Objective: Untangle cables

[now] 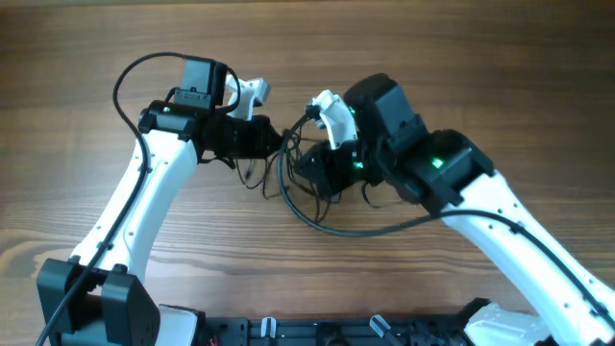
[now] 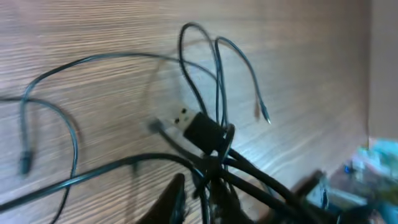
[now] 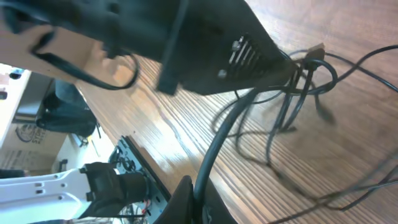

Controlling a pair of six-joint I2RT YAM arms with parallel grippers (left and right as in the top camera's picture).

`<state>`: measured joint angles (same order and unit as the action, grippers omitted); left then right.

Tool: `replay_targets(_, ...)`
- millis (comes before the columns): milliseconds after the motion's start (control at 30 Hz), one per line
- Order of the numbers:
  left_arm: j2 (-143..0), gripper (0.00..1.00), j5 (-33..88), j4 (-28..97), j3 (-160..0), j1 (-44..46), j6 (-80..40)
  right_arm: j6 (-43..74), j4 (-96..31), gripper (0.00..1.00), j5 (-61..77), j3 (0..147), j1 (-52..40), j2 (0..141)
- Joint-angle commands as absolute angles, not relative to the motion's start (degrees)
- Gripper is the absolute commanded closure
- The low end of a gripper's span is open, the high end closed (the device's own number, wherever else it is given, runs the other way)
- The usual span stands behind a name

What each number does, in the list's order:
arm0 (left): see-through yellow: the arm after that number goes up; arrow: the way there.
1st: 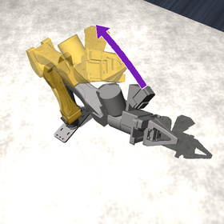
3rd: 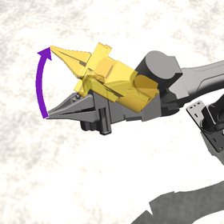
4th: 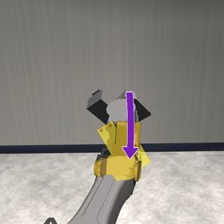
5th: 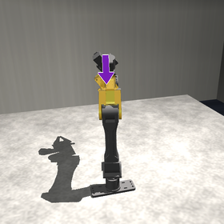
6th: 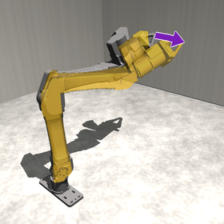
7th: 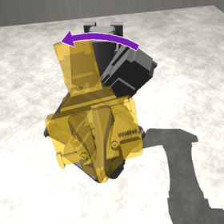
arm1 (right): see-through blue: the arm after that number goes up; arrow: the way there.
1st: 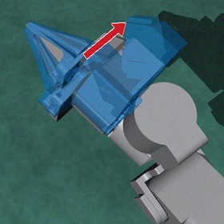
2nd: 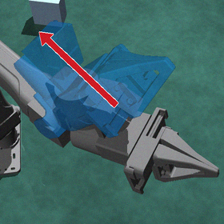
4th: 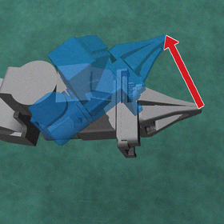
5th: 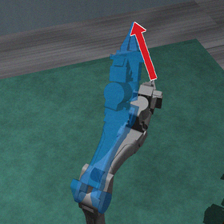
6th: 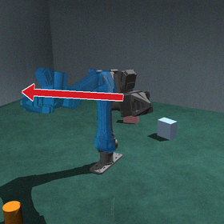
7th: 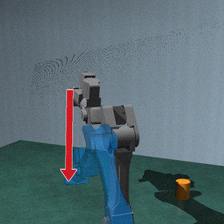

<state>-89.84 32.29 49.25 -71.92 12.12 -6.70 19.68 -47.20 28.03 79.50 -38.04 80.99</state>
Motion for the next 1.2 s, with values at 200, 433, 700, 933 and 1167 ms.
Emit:
replay_targets(200,-89.5,0.96,24.6,47.8,-71.5,12.1,-11.4,31.7,-54.2,0.96,10.7,79.7,-37.9,72.9)
replay_targets(433,-88.1,0.96,24.6,49.9,-71.5,12.2,-11.4,13.3,-45.6,0.96,35.2,81.0,-37.9,72.1)
replay_targets(700,-88.1,0.67,35.9,50.0,-71.5,12.2,-4.3,28.0,-52.6,0.96,7.2,91.1,-37.3,70.9)
replay_targets(933,-88.2,0.36,43.7,52.4,-71.5,12.2,7.8,22.7,-53.2,0.96,15.8,91.1,-37.3,72.7)
replay_targets(1167,-88.6,0.4,33.6,58.0,-71.5,12.5,8.5,35.8,-60.0,0.96,-3.6,91.1,-33.3,72.7)
